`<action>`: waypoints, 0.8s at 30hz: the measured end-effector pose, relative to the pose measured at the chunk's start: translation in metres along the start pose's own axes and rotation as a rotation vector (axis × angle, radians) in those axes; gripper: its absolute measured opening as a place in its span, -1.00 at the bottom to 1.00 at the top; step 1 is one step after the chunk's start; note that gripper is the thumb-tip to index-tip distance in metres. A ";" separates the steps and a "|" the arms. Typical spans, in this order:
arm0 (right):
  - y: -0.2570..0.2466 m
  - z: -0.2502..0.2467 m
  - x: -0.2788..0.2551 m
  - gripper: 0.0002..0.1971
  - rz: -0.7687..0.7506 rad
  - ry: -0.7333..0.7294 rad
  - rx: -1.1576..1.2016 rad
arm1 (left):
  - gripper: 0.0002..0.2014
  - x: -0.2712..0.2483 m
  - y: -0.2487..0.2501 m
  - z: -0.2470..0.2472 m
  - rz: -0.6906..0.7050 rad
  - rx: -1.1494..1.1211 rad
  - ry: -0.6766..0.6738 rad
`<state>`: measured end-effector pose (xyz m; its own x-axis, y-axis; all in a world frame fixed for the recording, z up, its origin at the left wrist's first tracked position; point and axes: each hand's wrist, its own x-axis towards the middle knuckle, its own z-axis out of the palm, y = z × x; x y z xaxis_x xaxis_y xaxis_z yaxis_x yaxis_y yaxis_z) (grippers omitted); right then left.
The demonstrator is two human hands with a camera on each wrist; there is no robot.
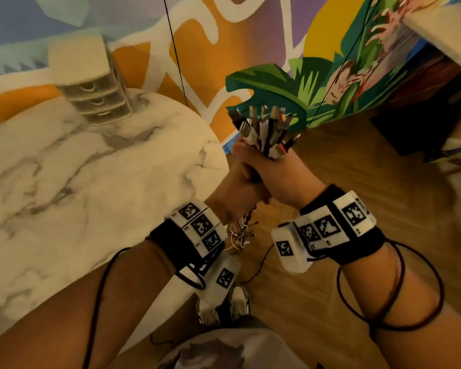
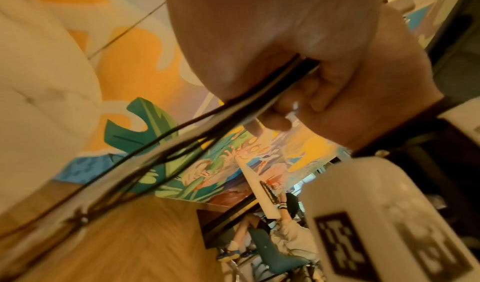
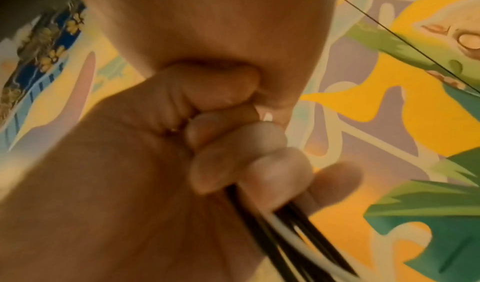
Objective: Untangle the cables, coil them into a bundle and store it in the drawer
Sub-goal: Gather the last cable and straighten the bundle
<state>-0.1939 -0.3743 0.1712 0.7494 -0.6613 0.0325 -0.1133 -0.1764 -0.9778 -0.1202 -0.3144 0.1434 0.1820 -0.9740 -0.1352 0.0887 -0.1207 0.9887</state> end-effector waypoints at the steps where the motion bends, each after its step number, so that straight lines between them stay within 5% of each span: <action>1: -0.005 -0.005 0.000 -0.77 0.004 -0.001 0.037 | -0.75 0.004 0.001 0.005 0.027 -0.058 0.026; 5: 0.008 -0.016 -0.005 -0.54 0.035 -0.133 0.229 | -0.90 0.016 0.018 0.004 -0.056 -0.162 0.110; 7: 0.023 -0.017 -0.011 -0.33 0.065 -0.312 0.236 | -0.72 0.021 0.019 -0.004 -0.137 -0.148 0.170; 9: 0.031 -0.015 -0.009 -0.51 0.138 -0.331 0.271 | -0.59 0.023 0.017 -0.007 -0.166 -0.182 0.217; 13: 0.046 -0.001 -0.002 -0.78 0.212 -0.289 0.174 | -0.50 0.024 0.024 -0.012 -0.064 -0.188 0.100; 16: 0.079 0.020 -0.004 -0.84 0.266 -0.240 -0.142 | -0.48 0.025 0.041 -0.021 0.036 0.088 0.132; 18: 0.110 0.019 -0.014 -0.69 0.348 -0.172 -0.239 | -0.53 0.025 0.060 -0.033 0.158 0.383 0.196; 21: 0.148 -0.001 -0.033 -0.61 0.501 -0.025 -0.298 | -0.63 0.026 0.088 -0.054 0.343 0.745 0.261; 24: 0.173 -0.015 -0.034 -0.64 0.640 0.047 -0.311 | -0.73 0.025 0.106 -0.057 0.538 1.001 0.172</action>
<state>-0.2485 -0.3930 0.0036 0.4455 -0.7344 -0.5121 -0.7078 0.0614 -0.7038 -0.0504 -0.3404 0.2409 0.0985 -0.9160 0.3888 -0.8448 0.1296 0.5192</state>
